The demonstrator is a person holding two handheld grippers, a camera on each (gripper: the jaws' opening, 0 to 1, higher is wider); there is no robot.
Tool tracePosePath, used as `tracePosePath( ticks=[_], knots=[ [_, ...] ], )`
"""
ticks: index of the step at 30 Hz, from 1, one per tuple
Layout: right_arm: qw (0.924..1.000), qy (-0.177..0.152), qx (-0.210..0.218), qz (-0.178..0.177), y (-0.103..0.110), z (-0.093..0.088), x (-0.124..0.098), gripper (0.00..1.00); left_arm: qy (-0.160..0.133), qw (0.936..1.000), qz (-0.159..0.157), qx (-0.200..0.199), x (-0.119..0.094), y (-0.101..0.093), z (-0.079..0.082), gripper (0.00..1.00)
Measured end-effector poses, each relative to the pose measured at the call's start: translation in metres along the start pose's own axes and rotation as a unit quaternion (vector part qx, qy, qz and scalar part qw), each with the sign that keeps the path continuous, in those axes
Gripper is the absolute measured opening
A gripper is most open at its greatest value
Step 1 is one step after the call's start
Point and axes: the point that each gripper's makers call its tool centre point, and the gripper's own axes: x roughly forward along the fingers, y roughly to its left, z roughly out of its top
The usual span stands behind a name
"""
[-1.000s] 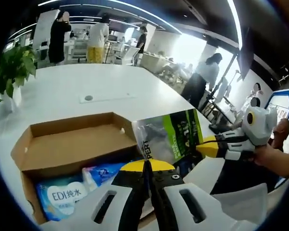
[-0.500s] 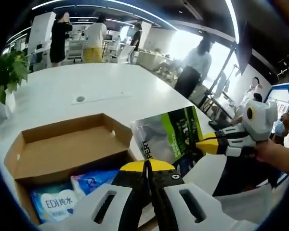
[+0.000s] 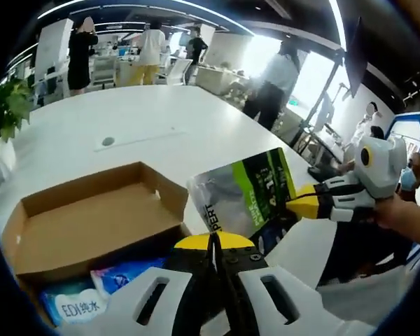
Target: Operate the shoe box by opening the lid, removing the specified soft item, and placing it in the target area until the item is outside and the box remains undamaged.
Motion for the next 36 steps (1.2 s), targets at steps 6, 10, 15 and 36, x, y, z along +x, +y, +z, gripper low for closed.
tracePosePath(
  ticks=[6,10,15,36],
  knots=[
    [0.9999,0.008,0.0,-0.01,-0.016,-0.003,0.002,0.0,0.007,0.9999,-0.009,0.002,0.014,-0.006,0.001,0.0],
    [0.9998,0.012,0.004,-0.018,-0.028,-0.01,0.004,0.0,0.012,0.9995,-0.015,0.026,0.025,-0.009,0.001,0.0],
    [0.9995,0.019,0.01,-0.024,-0.038,-0.019,0.009,0.0,0.025,0.9979,-0.015,0.059,0.04,-0.009,-0.003,0.0],
    [0.9984,0.042,-0.01,-0.035,-0.059,-0.043,0.032,0.0,0.13,0.9446,0.023,0.301,0.087,0.002,-0.021,0.01]
  ],
)
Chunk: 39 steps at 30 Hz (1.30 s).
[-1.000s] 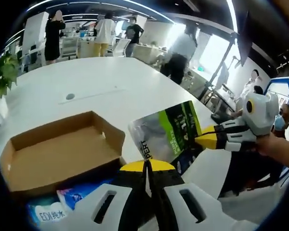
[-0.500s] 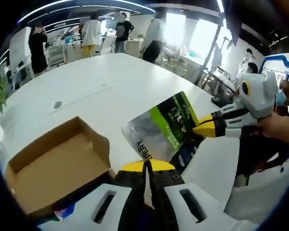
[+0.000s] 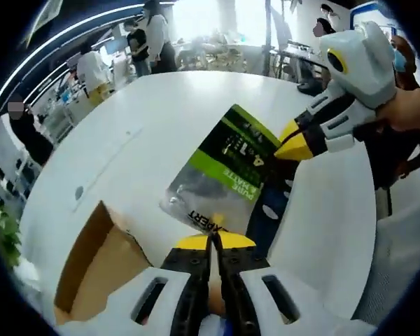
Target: Operate the shoe box by opening the lid, removing the specified soft item, and placing it in the target area until the item is outside and the box remains undamaged.
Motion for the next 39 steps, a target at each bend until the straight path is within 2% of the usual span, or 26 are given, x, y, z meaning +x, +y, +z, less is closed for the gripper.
tracePosePath(
  ticks=[2,6,7,14,18,25,26,31,39],
  knots=[
    [1.0,0.001,-0.002,-0.004,-0.002,-0.002,0.002,0.0,0.008,0.9999,0.0,0.013,0.004,-0.003,0.0,0.01],
    [1.0,-0.007,-0.004,-0.002,-0.003,-0.005,0.005,0.0,0.026,0.9974,0.016,0.065,0.01,0.002,-0.001,0.01],
    [0.9999,-0.009,-0.006,0.0,-0.003,-0.006,0.006,0.0,0.027,0.9978,0.018,0.058,0.011,0.001,-0.001,0.01],
    [0.9996,-0.009,-0.025,-0.005,-0.005,-0.013,0.011,0.0,0.047,0.9947,0.012,0.091,0.021,-0.003,-0.006,0.01],
    [0.9997,-0.009,-0.022,-0.005,-0.007,-0.014,0.015,0.0,0.061,0.9927,0.009,0.103,0.027,-0.004,-0.009,0.01],
    [0.9996,-0.005,-0.028,-0.004,-0.009,-0.016,0.022,0.0,0.088,0.9859,0.009,0.142,0.036,-0.005,-0.016,0.02],
    [0.9996,-0.003,-0.028,-0.004,-0.008,-0.016,0.023,0.0,0.093,0.983,0.009,0.158,0.038,-0.005,-0.018,0.02],
    [0.9988,0.0,-0.049,-0.005,-0.008,-0.02,0.028,0.01,0.098,0.9802,0.006,0.172,0.042,-0.005,-0.023,0.02],
    [0.9982,0.004,-0.06,-0.01,-0.013,-0.024,0.032,0.03,0.099,0.9769,0.013,0.189,0.049,-0.001,-0.024,0.03]
  ],
)
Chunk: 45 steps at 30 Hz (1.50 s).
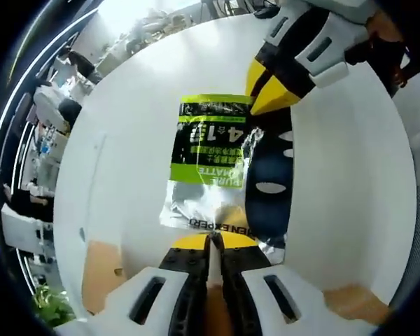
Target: Operate the shoe box by opening the lid, removing the specified soft item, and placing it in the target area until the item is outside and the box remains undamaged.
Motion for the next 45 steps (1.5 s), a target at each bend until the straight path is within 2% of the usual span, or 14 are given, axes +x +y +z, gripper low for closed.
tracePosePath(
  ticks=[10,16,21,25,27,30,32,37,43,45],
  knots=[
    [0.9999,0.009,-0.005,-0.002,-0.003,-0.005,0.001,0.04,-0.006,1.0,-0.004,-0.002,-0.003,0.003,0.001,0.04],
    [0.9999,0.011,-0.011,0.001,-0.005,-0.006,0.0,0.05,-0.01,0.9999,-0.007,0.011,-0.014,0.005,0.001,0.04],
    [0.9999,0.01,-0.008,0.007,-0.006,-0.005,-0.001,0.04,-0.017,0.9998,-0.006,-0.002,-0.024,0.007,0.004,0.04],
    [0.9998,0.013,-0.013,0.008,-0.004,-0.005,-0.001,0.05,-0.028,0.9996,0.0,-0.01,-0.034,0.009,0.007,0.04],
    [0.9996,0.013,-0.022,0.006,-0.005,-0.005,-0.002,0.06,-0.051,0.9976,-0.016,-0.045,-0.039,0.006,0.012,0.07],
    [0.9997,0.01,-0.021,0.005,-0.006,-0.002,-0.004,0.07,-0.065,0.9964,-0.013,-0.053,-0.047,0.012,0.014,0.12],
    [0.9997,0.007,-0.021,0.004,-0.007,0.001,-0.008,0.08,-0.083,0.9935,-0.018,-0.076,-0.055,0.013,0.02,0.14],
    [0.9997,-0.004,-0.018,0.014,-0.006,0.004,-0.013,0.1,-0.122,0.9814,-0.026,-0.146,-0.072,0.017,0.028,0.19],
    [0.9991,-0.009,-0.031,0.028,0.001,0.009,-0.021,0.15,-0.155,0.9726,-0.034,-0.169,-0.091,0.016,0.034,0.21],
    [0.9989,-0.01,-0.038,0.027,0.002,0.012,-0.024,0.16,-0.165,0.9678,-0.038,-0.187,-0.098,0.016,0.034,0.23]
  ],
)
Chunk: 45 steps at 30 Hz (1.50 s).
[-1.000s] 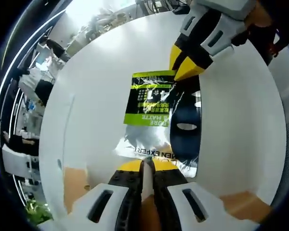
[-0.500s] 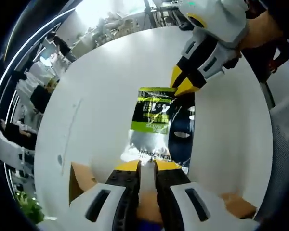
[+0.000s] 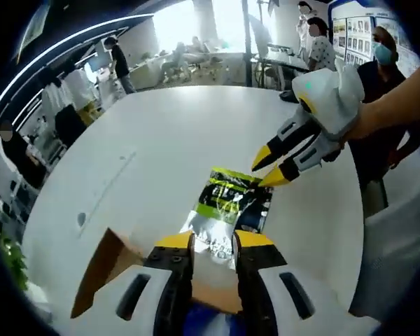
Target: Operate the shoe box by opening the lid, removing the specified soft item, and placing it in the target area until the item is outside and the box remains undamaged.
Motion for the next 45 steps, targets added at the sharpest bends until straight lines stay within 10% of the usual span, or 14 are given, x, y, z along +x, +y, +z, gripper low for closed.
tracePosePath(
  ticks=[15,45],
  knots=[
    [0.9987,-0.03,-0.039,0.015,0.01,0.03,-0.03,0.22,-0.034,0.9982,-0.001,-0.05,-0.039,0.001,-0.01,0.34],
    [0.9794,-0.063,-0.153,0.116,0.099,0.111,-0.031,0.38,-0.051,0.9965,0.016,-0.064,-0.098,0.02,-0.075,0.42]
  ],
)
